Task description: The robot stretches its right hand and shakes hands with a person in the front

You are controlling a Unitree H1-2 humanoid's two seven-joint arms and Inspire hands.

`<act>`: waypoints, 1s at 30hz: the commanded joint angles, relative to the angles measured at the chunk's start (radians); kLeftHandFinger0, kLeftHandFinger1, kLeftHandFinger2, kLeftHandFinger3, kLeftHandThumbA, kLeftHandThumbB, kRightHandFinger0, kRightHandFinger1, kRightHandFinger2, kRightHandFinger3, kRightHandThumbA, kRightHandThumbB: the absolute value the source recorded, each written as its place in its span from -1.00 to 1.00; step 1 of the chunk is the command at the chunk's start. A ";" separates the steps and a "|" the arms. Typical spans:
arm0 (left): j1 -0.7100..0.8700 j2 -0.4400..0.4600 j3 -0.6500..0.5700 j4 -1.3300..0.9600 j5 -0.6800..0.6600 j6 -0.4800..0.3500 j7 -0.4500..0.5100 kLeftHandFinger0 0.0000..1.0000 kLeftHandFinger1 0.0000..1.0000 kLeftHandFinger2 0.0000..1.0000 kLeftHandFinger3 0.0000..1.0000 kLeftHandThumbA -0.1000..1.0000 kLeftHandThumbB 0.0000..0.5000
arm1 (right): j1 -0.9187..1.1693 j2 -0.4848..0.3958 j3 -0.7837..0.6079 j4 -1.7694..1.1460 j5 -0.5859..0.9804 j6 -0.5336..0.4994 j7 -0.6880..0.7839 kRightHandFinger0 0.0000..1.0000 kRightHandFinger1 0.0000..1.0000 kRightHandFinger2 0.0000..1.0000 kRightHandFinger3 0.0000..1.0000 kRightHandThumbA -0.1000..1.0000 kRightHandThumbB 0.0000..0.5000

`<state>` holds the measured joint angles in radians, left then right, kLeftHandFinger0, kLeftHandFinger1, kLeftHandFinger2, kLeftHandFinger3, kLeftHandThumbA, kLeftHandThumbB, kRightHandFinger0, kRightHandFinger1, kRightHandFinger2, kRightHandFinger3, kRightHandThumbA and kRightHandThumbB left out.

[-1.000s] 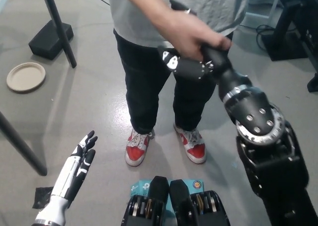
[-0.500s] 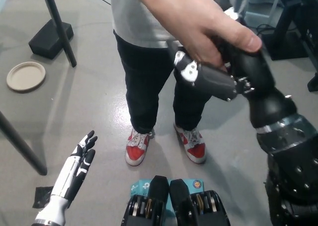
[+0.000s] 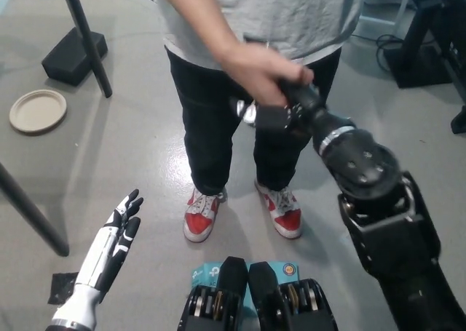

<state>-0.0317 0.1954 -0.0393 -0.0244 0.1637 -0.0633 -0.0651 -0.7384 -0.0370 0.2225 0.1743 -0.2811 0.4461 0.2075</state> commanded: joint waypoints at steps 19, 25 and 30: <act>-0.024 0.011 0.001 -0.037 -0.005 -0.004 -0.010 1.00 1.00 1.00 1.00 1.00 -0.68 | 0.069 -0.097 0.045 -0.189 -0.028 -0.087 0.001 1.00 1.00 1.00 1.00 0.89 1.00; -0.021 0.011 0.007 -0.027 -0.022 -0.014 -0.012 1.00 1.00 1.00 1.00 1.00 -0.57 | 0.207 -0.126 -0.023 -0.375 0.002 -0.093 -0.026 1.00 1.00 1.00 1.00 0.85 1.00; -0.017 0.009 0.010 -0.025 -0.020 -0.015 -0.005 1.00 1.00 1.00 1.00 1.00 -0.56 | 0.308 -0.147 -0.126 -0.495 0.090 -0.100 -0.013 1.00 1.00 1.00 1.00 0.81 1.00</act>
<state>-0.0429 0.1972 -0.0379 -0.0270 0.1561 -0.0612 -0.0676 -0.4559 -0.1617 0.1686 -0.2171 -0.2722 0.3887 0.1990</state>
